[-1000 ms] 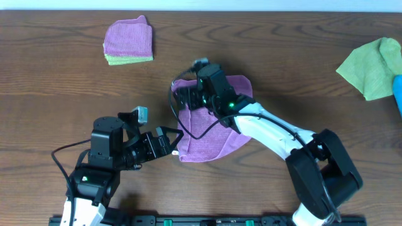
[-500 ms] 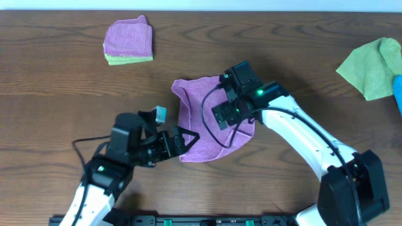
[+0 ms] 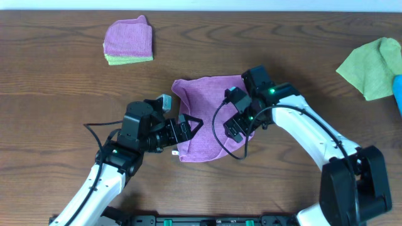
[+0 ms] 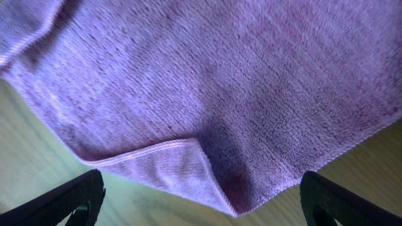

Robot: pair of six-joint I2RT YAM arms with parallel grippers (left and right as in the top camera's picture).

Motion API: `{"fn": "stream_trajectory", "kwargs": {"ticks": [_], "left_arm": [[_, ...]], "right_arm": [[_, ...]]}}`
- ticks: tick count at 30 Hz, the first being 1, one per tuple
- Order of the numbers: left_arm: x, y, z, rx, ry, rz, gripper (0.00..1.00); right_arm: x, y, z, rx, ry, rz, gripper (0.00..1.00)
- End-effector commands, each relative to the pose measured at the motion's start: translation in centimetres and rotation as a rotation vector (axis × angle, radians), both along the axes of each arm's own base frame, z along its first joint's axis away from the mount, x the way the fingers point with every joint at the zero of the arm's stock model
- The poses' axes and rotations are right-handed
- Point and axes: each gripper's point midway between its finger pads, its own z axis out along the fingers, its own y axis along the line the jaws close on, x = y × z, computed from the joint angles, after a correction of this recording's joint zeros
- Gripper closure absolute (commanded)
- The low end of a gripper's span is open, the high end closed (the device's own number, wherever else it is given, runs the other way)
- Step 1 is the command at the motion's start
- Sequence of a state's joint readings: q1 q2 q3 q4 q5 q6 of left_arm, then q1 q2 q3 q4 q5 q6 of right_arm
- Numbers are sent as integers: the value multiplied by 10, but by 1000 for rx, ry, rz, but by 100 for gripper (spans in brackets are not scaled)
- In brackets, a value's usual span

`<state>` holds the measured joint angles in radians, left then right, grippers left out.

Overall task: Fold the cloth
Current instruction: 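Lower the right gripper onto the cloth's right side, flattening it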

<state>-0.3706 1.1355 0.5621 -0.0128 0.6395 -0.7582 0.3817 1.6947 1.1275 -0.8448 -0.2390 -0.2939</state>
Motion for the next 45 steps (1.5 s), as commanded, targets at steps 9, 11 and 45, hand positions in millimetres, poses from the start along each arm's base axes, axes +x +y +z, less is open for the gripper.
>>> {"fn": "stream_trajectory", "kwargs": {"ticks": [9,11,45], "left_arm": [[12,5,5,7,-40,48,5],[12,5,5,7,-40,48,5],[-9,2,-9,-9,110,23,5]], "right_arm": [[-27,2,-26,57,84,21,12],[-26,2,-30,61,73,19,12],[-89,-33,-39,-134,401,-350,18]]}}
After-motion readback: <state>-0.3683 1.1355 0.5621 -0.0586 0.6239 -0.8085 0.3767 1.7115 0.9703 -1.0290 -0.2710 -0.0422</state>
